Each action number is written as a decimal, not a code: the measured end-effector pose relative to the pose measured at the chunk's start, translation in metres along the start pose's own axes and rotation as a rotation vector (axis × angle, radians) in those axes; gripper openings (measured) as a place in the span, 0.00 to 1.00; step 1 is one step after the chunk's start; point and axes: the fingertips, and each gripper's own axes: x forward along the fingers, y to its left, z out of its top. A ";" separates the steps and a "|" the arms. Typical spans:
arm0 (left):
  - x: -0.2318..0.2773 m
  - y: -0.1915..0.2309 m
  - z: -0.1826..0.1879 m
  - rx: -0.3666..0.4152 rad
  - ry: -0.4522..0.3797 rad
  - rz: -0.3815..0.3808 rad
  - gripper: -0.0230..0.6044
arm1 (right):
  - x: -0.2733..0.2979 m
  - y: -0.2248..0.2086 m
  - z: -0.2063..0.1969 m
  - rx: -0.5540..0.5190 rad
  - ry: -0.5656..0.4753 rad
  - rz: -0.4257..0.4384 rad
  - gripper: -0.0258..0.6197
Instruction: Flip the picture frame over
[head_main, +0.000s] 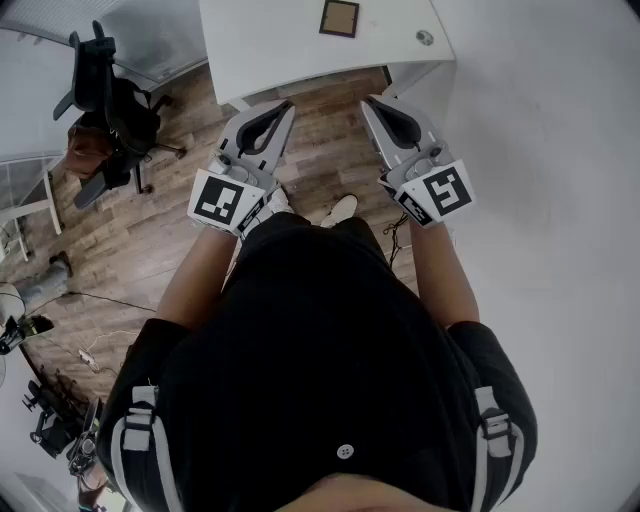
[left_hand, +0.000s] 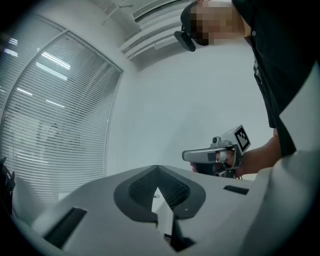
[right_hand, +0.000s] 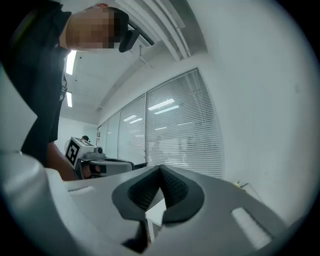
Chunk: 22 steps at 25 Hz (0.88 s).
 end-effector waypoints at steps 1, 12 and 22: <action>0.000 -0.003 0.001 0.000 -0.002 0.001 0.05 | -0.004 0.000 -0.001 0.002 0.001 0.000 0.05; 0.004 -0.014 -0.002 0.006 0.007 0.004 0.05 | -0.018 -0.010 -0.008 0.031 0.023 -0.015 0.06; 0.009 -0.026 -0.004 0.015 0.017 -0.002 0.05 | -0.028 -0.012 -0.011 0.000 0.050 -0.027 0.23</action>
